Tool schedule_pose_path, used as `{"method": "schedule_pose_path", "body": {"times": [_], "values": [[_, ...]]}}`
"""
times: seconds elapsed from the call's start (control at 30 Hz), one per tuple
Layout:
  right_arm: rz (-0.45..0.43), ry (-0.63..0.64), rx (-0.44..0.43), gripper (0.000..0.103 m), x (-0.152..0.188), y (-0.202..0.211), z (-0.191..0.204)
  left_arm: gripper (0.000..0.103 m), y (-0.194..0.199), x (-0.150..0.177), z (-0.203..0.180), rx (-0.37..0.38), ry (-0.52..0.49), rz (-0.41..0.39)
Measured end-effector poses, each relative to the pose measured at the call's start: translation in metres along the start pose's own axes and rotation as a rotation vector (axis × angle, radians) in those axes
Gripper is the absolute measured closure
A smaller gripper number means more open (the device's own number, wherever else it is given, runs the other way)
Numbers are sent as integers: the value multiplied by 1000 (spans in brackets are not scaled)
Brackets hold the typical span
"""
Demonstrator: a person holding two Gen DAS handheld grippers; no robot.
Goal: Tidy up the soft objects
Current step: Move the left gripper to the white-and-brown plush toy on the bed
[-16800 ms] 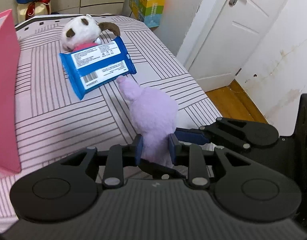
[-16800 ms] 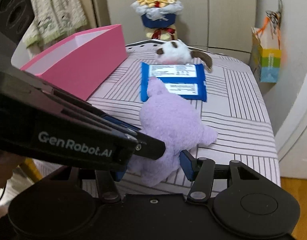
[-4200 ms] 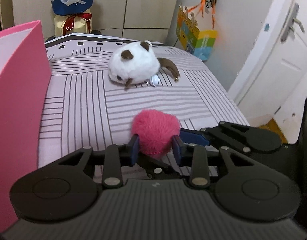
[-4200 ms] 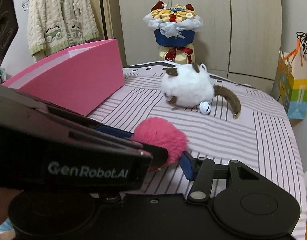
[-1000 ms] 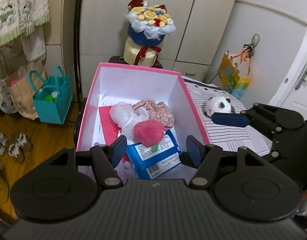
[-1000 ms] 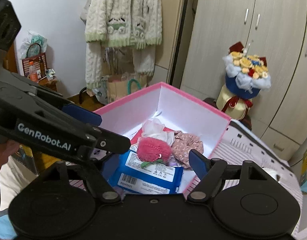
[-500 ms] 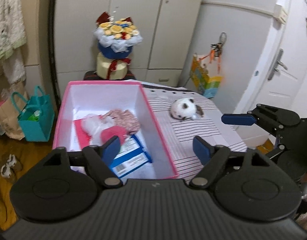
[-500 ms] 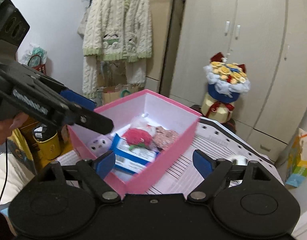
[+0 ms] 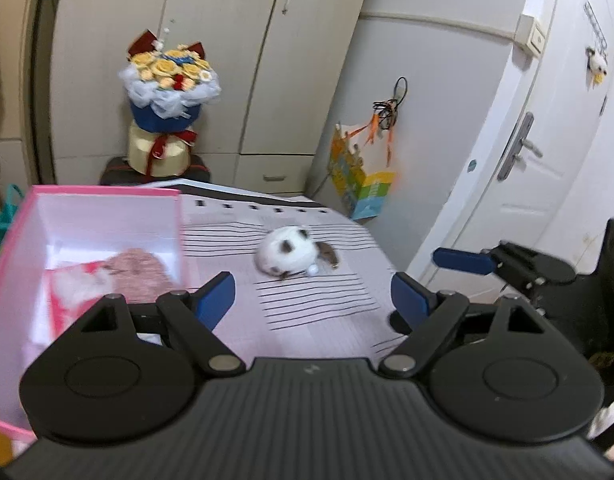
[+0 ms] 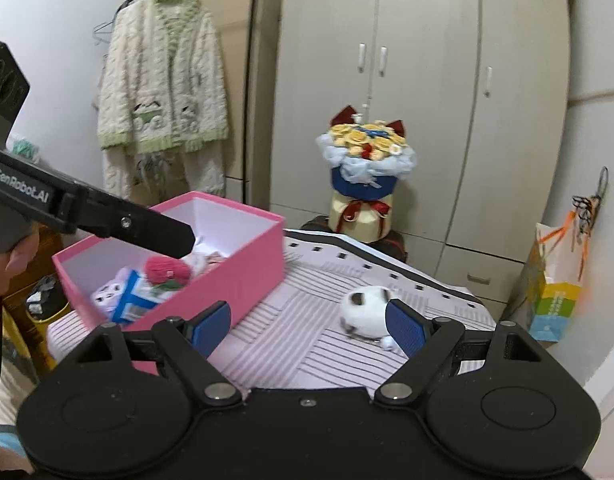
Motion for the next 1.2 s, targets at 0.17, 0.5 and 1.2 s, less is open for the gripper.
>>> {"method": "schedule_pose_path", "body": {"times": [0.17, 0.5, 1.2], "values": [[-4, -19, -39, 15, 11, -13, -33, 18, -38, -2, -17, -29, 31, -13], [37, -8, -111, 15, 26, -66, -85, 21, -120, -7, -30, -101, 112, 4], [68, 37, -215, 15, 43, -183, -128, 25, -222, -5, 11, -196, 389, 16]]}}
Point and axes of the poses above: each gripper's, at about its wrist camera, not at the fingertips, and y roughly against the way its jaws point, z to its left, x to its underside, the point moved 3 cm from there along -y, roughly the way its jaws point, and after that the axes turned 5 degrees about -x, right-handed, at the moved point
